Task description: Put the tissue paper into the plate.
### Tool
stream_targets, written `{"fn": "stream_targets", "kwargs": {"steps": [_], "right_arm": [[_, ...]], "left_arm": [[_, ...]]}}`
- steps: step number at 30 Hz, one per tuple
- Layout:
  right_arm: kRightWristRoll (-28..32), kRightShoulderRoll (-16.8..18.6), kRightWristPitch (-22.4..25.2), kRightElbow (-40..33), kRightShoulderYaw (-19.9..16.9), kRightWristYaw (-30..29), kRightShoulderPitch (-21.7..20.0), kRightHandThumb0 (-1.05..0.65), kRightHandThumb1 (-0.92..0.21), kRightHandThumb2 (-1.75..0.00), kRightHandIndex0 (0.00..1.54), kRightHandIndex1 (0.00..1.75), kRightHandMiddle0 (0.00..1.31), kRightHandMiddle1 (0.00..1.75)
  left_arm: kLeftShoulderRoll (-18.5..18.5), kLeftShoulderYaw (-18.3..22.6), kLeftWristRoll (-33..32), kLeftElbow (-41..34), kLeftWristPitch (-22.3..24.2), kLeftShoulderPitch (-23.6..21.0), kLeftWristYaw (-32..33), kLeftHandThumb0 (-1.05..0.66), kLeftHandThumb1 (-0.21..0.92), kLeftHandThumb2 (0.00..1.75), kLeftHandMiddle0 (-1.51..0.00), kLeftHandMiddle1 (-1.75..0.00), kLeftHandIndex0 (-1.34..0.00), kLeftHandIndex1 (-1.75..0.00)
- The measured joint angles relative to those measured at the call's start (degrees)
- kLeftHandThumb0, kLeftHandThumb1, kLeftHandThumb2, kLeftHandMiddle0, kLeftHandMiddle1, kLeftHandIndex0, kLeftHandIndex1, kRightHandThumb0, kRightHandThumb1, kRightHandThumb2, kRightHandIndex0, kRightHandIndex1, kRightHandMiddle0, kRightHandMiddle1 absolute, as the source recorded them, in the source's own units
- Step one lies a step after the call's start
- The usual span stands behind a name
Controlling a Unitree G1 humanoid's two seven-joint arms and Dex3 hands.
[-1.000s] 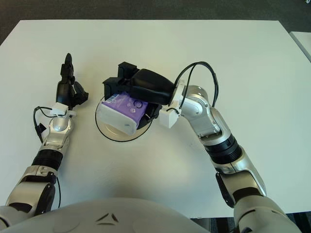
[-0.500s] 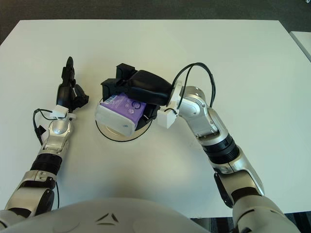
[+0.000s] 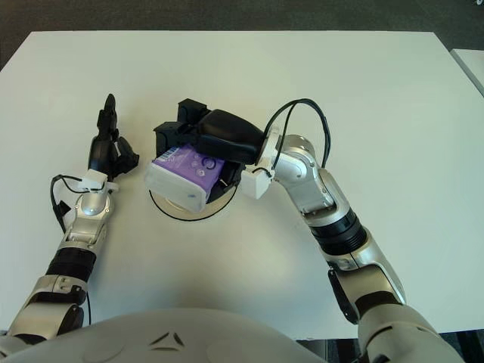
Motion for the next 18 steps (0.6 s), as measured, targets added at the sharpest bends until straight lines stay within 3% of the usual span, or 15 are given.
{"fn": "stream_targets", "kwargs": {"steps": [18], "right_arm": [[-1.14, 2.27, -1.86, 6.42, 0.39, -1.0, -2.48, -0.48, -0.29, -1.35, 1.13, 1.75, 0.63, 1.75]], "left_arm": [[-0.29, -0.36, 1.51, 0.59, 0.51, -0.05, 0.54, -0.87, 0.92, 1.11, 0.0, 0.0, 0.0, 0.0]]}}
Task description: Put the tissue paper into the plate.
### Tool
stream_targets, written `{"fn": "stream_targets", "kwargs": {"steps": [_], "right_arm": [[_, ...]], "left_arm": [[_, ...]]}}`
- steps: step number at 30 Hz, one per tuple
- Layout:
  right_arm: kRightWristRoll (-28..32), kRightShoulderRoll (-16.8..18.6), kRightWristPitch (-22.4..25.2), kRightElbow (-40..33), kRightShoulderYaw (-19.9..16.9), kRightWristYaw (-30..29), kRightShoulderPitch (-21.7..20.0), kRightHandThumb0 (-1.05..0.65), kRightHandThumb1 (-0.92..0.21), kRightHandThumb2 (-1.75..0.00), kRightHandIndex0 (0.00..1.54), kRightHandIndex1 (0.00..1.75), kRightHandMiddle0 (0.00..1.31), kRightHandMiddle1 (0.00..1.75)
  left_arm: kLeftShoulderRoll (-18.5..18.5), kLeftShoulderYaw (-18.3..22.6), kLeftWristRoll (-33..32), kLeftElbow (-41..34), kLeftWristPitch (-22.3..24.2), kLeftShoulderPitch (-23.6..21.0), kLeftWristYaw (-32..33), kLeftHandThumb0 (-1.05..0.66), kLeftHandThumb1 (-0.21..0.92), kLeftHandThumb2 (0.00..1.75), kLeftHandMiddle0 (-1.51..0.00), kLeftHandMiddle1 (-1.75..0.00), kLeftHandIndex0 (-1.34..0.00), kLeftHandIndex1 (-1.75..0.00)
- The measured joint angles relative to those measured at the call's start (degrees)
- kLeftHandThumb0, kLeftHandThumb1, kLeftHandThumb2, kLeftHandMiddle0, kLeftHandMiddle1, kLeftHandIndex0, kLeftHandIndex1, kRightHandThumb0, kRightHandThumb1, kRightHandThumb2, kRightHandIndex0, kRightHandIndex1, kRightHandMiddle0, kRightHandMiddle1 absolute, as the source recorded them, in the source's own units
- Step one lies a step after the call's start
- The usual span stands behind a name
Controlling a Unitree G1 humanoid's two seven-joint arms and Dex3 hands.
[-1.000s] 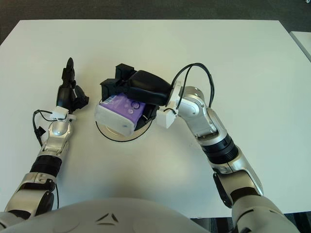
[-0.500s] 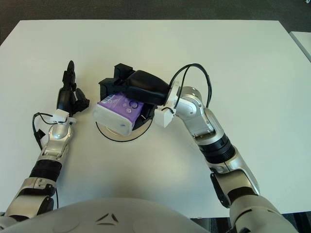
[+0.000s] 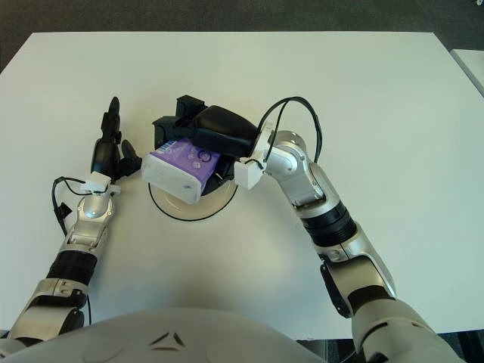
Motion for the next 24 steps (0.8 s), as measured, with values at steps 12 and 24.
{"fn": "stream_targets", "kwargs": {"steps": [12, 24], "right_arm": [[0.05, 0.74, -1.76, 3.05, 0.23, -0.01, -1.0, -0.48, -0.28, -1.35, 1.12, 1.75, 0.63, 1.75], [-0.31, 2.34, -4.59, 5.51, 0.21, -2.96, -1.0, -0.4, -0.64, -0.89, 0.4, 1.62, 0.37, 1.75]], "left_arm": [[0.12, 0.0, 0.36, 2.16, -0.04, -1.72, 2.03, -0.89, 0.92, 1.14, 0.0, 0.0, 0.0, 0.0], [0.59, 0.01, 0.4, 5.18, -0.81, -3.88, 3.23, -0.92, 0.92, 1.09, -0.01, 0.0, 0.0, 0.0]]}}
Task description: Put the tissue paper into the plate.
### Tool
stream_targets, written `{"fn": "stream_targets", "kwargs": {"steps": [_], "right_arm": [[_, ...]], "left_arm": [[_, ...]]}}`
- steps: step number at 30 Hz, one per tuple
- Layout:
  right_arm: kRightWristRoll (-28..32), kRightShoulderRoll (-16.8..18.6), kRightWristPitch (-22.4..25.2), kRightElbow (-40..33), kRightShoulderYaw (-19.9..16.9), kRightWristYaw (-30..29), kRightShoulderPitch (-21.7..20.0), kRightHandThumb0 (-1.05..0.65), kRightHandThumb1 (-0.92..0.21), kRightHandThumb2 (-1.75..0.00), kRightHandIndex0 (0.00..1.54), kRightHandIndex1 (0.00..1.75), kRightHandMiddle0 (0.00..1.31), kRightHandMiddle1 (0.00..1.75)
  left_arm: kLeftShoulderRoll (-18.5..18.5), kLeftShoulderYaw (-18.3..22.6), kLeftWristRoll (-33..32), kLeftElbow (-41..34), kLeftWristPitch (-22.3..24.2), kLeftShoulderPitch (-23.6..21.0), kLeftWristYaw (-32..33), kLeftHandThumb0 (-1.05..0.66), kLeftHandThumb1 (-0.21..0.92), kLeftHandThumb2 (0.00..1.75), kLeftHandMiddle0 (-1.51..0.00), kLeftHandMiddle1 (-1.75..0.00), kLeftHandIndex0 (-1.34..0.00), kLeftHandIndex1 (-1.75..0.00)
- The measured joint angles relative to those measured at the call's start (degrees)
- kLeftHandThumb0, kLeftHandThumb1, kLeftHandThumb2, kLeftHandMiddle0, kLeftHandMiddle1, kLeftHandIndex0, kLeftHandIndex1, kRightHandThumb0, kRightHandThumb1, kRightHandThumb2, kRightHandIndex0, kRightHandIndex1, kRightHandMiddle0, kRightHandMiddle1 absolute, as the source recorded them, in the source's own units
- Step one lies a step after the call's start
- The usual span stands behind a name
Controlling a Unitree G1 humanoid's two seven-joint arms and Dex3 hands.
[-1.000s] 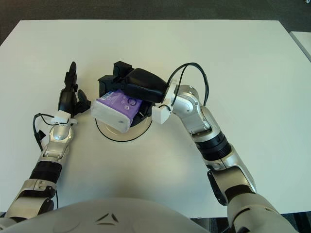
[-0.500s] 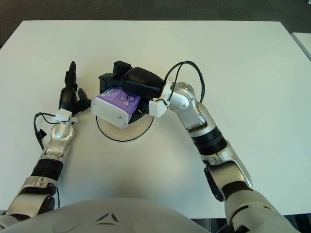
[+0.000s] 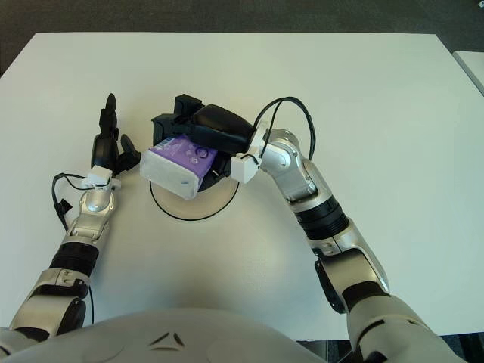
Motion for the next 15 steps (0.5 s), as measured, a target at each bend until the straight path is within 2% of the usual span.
{"fn": "stream_targets", "kwargs": {"steps": [1, 2, 3, 4, 5, 6, 10, 15], "right_arm": [[-0.16, 0.02, -0.06, 0.06, 0.0, -0.15, -0.01, -0.4, -0.67, -0.85, 0.32, 1.57, 0.35, 1.75], [-0.48, -0.03, -0.1, 0.07, 0.0, -0.19, -0.03, -0.56, -0.75, -0.69, 0.21, 1.27, 0.22, 1.51], [-0.71, -0.12, -0.12, 0.07, 0.01, -0.18, -0.04, -0.67, -0.81, -0.57, 0.13, 1.06, 0.14, 1.35], [-1.04, -0.24, -0.14, 0.07, 0.0, -0.15, -0.04, -0.7, -0.83, -0.53, 0.11, 0.99, 0.11, 1.29], [-1.47, -0.39, -0.14, 0.06, 0.01, -0.11, -0.05, -0.8, -0.87, -0.51, 0.07, 0.71, 0.07, 0.93], [-2.0, -0.58, -0.15, 0.06, 0.02, 0.05, -0.09, -0.86, -0.89, -0.5, 0.05, 0.53, 0.05, 0.68], [-3.75, -1.81, -0.23, 0.06, 0.25, 0.67, -0.49, -0.99, -0.91, -0.52, 0.01, 0.17, 0.01, 0.21], [-7.01, -3.56, -1.74, 0.07, 0.61, 0.88, -1.68, -1.04, -0.92, -0.57, 0.0, 0.03, 0.0, 0.03]], "left_arm": [[0.04, 0.0, -0.03, 0.27, -0.16, -0.2, -0.01, -0.93, 0.92, 1.09, -0.01, 0.0, 0.0, 0.0], [0.1, 0.0, -0.09, 0.57, -0.35, -0.45, -0.06, -0.94, 0.92, 1.09, -0.02, -0.01, 0.0, 0.0], [0.17, 0.0, -0.17, 0.85, -0.57, -0.64, -0.16, -0.95, 0.92, 1.09, -0.02, -0.01, 0.0, 0.0], [0.22, 0.01, -0.23, 1.09, -0.82, -0.82, -0.3, -0.95, 0.92, 1.09, -0.02, -0.01, 0.0, 0.0], [0.27, 0.0, -0.3, 1.37, -1.07, -1.0, -0.49, -0.96, 0.92, 1.09, -0.03, -0.01, 0.0, 0.0], [0.32, 0.01, -0.53, 1.64, -1.4, -1.16, -0.91, -0.96, 0.92, 1.09, -0.03, -0.02, 0.0, 0.0], [0.55, 0.0, -1.42, 2.48, -3.09, -1.57, -2.77, -0.98, 0.92, 1.1, -0.04, -0.02, 0.0, 0.0], [0.91, 0.0, -2.74, 3.29, -5.72, -1.81, -5.11, -0.99, 0.92, 1.13, -0.05, -0.02, 0.0, 0.0]]}}
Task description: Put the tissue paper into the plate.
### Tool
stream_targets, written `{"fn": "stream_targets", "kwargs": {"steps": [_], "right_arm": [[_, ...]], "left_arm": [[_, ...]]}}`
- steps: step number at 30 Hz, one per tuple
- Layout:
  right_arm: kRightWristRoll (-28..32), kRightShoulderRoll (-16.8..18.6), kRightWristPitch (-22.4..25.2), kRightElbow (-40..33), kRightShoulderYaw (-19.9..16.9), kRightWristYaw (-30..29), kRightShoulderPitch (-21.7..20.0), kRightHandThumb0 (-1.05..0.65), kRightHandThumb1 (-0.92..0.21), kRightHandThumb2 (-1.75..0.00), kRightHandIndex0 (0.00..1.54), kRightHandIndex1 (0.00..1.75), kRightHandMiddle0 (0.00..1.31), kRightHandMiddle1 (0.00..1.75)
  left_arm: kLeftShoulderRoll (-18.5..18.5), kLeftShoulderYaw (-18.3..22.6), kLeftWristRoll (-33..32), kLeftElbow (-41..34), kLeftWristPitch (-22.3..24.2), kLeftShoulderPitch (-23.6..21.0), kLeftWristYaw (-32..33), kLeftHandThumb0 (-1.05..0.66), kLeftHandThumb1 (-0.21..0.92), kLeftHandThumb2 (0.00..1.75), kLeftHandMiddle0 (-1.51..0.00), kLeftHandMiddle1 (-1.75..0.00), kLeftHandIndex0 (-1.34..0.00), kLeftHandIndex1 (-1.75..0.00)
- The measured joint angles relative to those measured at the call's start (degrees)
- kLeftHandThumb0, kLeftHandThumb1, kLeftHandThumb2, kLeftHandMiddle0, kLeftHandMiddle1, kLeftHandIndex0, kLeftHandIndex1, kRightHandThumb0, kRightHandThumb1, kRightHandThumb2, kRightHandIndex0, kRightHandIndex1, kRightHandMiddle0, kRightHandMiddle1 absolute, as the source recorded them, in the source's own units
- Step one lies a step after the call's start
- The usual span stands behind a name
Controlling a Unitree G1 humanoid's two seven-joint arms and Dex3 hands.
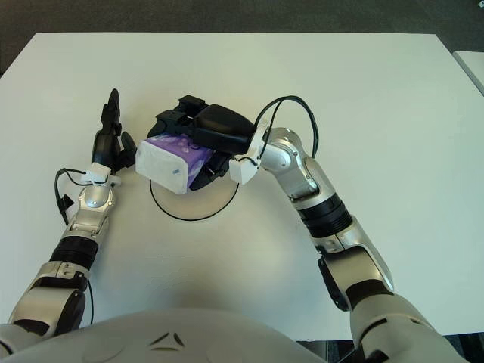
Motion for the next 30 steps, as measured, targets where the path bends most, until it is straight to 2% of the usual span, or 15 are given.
{"fn": "stream_targets", "kwargs": {"steps": [6, 13, 21, 29, 30], "right_arm": [[-3.53, -1.32, -5.27, 0.35, 0.14, -1.9, -1.97, -1.05, -0.92, -0.61, 0.0, 0.0, 0.0, 0.0], [-3.84, -3.46, -9.58, 0.36, 0.74, -0.81, -3.7, -1.05, -0.92, -0.56, 0.0, 0.0, 0.0, 0.0], [-3.78, -5.64, -10.81, 0.92, 0.91, 1.65, -5.93, -1.05, -0.92, -0.53, 0.0, 0.0, 0.0, 0.0], [-3.2, -5.72, -10.84, 2.13, 0.93, 3.5, -7.44, -1.05, -0.92, -0.54, 0.0, 0.0, 0.0, 0.0], [-3.15, -5.72, -10.84, 2.26, 0.93, 3.58, -7.47, -1.05, -0.92, -0.54, 0.0, 0.0, 0.0, 0.0]], "left_arm": [[0.19, 0.02, -2.88, 0.62, -3.37, -0.12, -4.08, -1.0, 0.92, 1.16, -0.05, -0.02, 0.0, 0.0], [0.39, 0.12, -7.21, 1.61, -6.65, -0.46, -11.27, -0.97, 0.92, 1.18, -0.05, -0.02, -0.01, -0.01], [0.54, 0.24, -7.64, 1.94, -9.09, -0.47, -13.85, -0.95, 0.92, 1.2, -0.07, -0.02, -0.03, -0.02], [0.47, 0.49, -8.39, 1.36, -9.14, -0.31, -15.03, -0.96, 0.92, 1.21, -0.07, -0.02, -0.04, -0.05], [0.44, 0.54, -8.58, 1.33, -9.13, -0.29, -15.16, -0.96, 0.92, 1.21, -0.07, -0.02, -0.03, -0.09]]}}
